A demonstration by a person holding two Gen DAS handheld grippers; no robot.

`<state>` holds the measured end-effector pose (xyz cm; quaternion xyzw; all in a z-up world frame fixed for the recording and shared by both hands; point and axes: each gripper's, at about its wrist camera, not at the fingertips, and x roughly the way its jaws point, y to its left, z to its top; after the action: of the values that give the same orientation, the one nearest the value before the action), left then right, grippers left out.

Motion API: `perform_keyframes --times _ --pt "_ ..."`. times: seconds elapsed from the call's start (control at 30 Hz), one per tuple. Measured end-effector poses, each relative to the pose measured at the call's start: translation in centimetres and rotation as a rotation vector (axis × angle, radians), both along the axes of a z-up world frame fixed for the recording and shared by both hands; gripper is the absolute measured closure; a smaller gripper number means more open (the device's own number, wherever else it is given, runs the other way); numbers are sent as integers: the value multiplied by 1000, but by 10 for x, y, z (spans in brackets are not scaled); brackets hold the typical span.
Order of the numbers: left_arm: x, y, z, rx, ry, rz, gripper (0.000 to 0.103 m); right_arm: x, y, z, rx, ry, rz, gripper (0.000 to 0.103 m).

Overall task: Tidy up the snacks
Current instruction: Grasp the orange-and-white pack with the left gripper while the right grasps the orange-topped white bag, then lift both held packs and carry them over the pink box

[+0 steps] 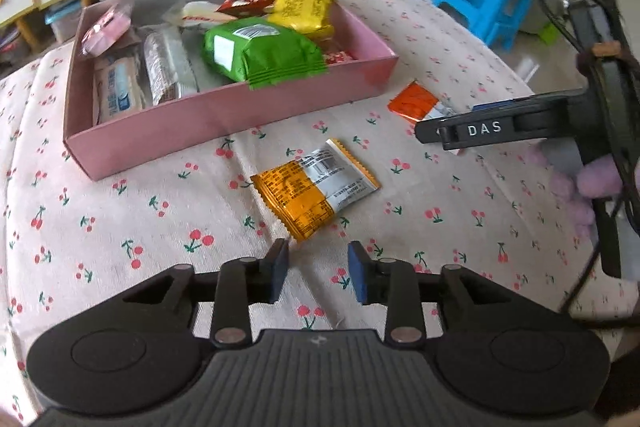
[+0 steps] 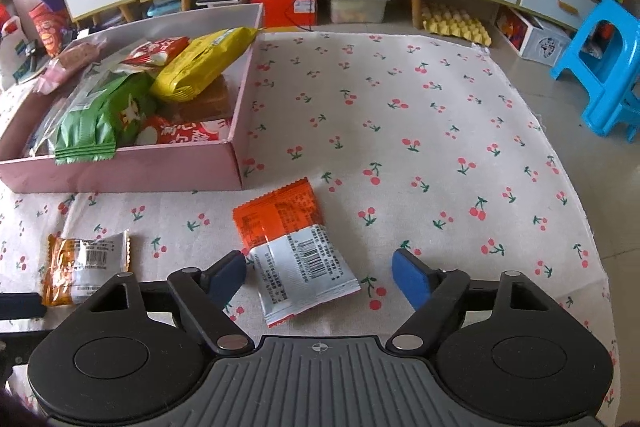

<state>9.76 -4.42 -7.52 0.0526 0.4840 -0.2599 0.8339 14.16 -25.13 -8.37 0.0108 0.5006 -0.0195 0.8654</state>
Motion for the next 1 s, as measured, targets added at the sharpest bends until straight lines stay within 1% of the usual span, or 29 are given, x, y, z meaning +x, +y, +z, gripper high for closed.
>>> perform_keyframes --times 0.03,0.07,0.1,0.13,0.17,0.23,0.27,0.33,0.4,0.5,0.53,0.67,0.73,0.8,0.83,0.9,1.0 --pt "0 0 0 -6 -12 -13 62 0 -1 0 3 1 -2 22" --pt "0 0 0 -6 -24 -23 58 0 -2 0 6 1 -3 22" --pt "0 -2 -1 6 -43 -32 45 -1 -2 0 8 2 -3 22" --pt "-1 -4 -1 39 -72 -33 32 -1 -2 0 9 3 0 22" --pt "-1 -6 -2 82 -106 -40 31 -2 -2 0 10 3 5 22" --pt "0 -11 -5 138 -156 -75 30 -3 -2 0 9 3 15 22" --pt "1 -13 -7 157 -175 -89 30 -3 -2 0 9 3 18 22" --pt "4 -14 -12 167 -200 -100 26 -3 -2 0 10 4 21 22" --pt "7 -13 -13 149 -214 -97 26 -3 -1 -1 11 3 26 22" --pt "12 -15 -12 135 -227 -90 30 -3 0 -1 14 1 31 22" --pt "13 -16 -11 129 -232 -90 36 -4 1 0 14 0 34 22" --pt "14 -24 -11 121 -246 -102 49 -4 4 0 15 -4 48 24" --pt "12 -26 -10 121 -249 -109 50 -4 4 1 21 -5 53 28" --pt "10 -26 -10 122 -248 -113 52 -4 5 2 25 -6 55 38" --pt "9 -26 -9 122 -247 -111 52 -4 5 3 28 -7 57 41" --pt "9 -25 -8 119 -236 -102 53 -3 4 5 32 -7 62 54" --pt "9 -24 -6 109 -206 -91 53 -3 2 6 47 -1 58 54"
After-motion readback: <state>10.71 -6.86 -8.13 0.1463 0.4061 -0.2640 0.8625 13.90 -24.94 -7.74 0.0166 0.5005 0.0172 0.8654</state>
